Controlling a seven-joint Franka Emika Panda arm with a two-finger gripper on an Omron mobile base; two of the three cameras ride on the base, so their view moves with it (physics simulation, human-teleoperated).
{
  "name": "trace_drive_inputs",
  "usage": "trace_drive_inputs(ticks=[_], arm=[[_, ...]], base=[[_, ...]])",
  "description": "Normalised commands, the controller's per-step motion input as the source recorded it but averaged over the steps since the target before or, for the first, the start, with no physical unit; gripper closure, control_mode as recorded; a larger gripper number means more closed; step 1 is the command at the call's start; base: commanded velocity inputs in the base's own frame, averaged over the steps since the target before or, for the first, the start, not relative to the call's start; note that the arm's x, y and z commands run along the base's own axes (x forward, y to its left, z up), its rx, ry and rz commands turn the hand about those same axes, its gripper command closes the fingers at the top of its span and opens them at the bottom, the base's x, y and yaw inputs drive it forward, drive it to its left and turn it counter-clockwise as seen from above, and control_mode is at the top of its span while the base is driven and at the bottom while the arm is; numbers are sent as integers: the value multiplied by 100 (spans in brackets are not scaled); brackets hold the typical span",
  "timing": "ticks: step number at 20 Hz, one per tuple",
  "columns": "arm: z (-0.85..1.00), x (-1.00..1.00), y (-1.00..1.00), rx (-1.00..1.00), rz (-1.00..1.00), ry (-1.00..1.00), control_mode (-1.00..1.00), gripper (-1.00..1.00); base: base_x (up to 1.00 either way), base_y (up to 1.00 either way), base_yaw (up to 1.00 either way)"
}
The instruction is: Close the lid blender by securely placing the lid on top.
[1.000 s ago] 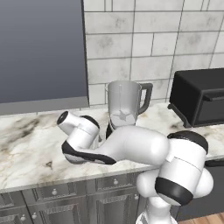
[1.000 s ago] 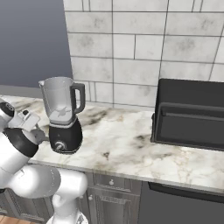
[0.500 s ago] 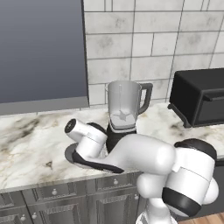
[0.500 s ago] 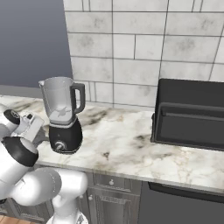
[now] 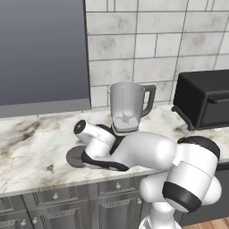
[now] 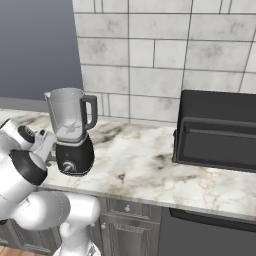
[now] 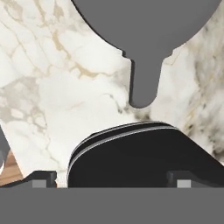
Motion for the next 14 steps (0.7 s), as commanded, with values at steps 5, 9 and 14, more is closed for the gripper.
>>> trace_drive_inputs(ticks=[5, 9, 14], arm=[[-16, 10, 8, 0, 0, 1, -100, -100], [-19, 0, 10, 0, 0, 0, -100, -100], [-9, 0, 2, 0, 0, 0, -100, -100]], base=[[0, 0, 0], [0, 0, 0], [0, 0, 0]])
